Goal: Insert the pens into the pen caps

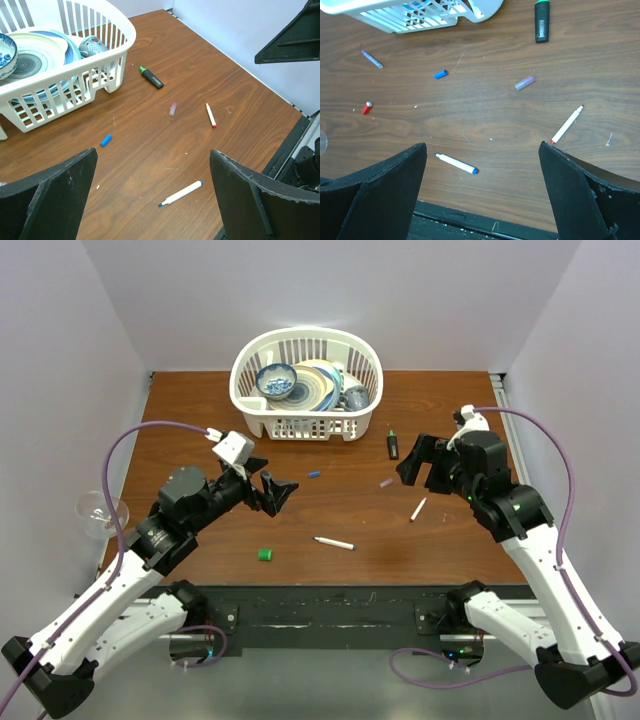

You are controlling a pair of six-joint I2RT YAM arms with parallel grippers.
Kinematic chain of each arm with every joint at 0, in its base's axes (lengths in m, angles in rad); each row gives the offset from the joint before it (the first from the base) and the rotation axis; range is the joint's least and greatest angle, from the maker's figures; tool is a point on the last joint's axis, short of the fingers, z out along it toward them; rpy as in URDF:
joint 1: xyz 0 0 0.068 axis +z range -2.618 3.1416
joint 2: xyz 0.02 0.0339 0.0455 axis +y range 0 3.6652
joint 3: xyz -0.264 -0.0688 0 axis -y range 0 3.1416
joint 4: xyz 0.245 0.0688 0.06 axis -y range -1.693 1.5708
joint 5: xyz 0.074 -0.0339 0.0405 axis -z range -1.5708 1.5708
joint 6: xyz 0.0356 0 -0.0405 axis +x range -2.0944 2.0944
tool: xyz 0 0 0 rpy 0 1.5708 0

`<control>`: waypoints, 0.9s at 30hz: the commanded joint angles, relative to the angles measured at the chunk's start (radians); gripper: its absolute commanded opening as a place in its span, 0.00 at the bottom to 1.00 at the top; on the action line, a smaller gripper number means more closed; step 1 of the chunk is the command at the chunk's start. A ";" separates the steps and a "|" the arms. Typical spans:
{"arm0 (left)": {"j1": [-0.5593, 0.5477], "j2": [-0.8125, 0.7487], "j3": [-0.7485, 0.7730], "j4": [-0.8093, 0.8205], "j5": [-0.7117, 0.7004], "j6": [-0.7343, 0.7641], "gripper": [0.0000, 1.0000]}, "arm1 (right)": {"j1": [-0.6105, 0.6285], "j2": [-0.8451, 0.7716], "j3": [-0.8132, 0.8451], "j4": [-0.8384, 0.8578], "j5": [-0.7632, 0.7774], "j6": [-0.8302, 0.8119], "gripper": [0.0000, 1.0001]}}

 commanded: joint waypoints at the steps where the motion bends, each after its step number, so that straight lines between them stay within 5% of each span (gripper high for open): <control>1: 0.004 -0.007 -0.003 0.038 -0.013 0.019 1.00 | 0.001 0.006 -0.007 0.013 0.071 0.041 0.99; 8: 0.006 -0.004 -0.001 0.029 -0.030 0.022 1.00 | 0.002 0.083 -0.045 -0.072 0.321 0.098 0.95; 10: 0.004 -0.006 0.000 0.029 -0.030 0.020 1.00 | -0.002 0.138 -0.053 -0.093 0.412 0.121 0.89; 12: 0.004 -0.006 -0.004 0.032 -0.029 0.020 1.00 | -0.015 0.244 -0.044 -0.124 0.438 0.147 0.67; 18: 0.006 0.000 -0.006 0.034 -0.021 0.020 1.00 | -0.062 0.417 -0.077 -0.060 0.343 0.230 0.51; 27: 0.006 -0.006 -0.006 0.034 -0.012 0.022 1.00 | -0.064 0.514 -0.176 0.040 0.314 0.346 0.40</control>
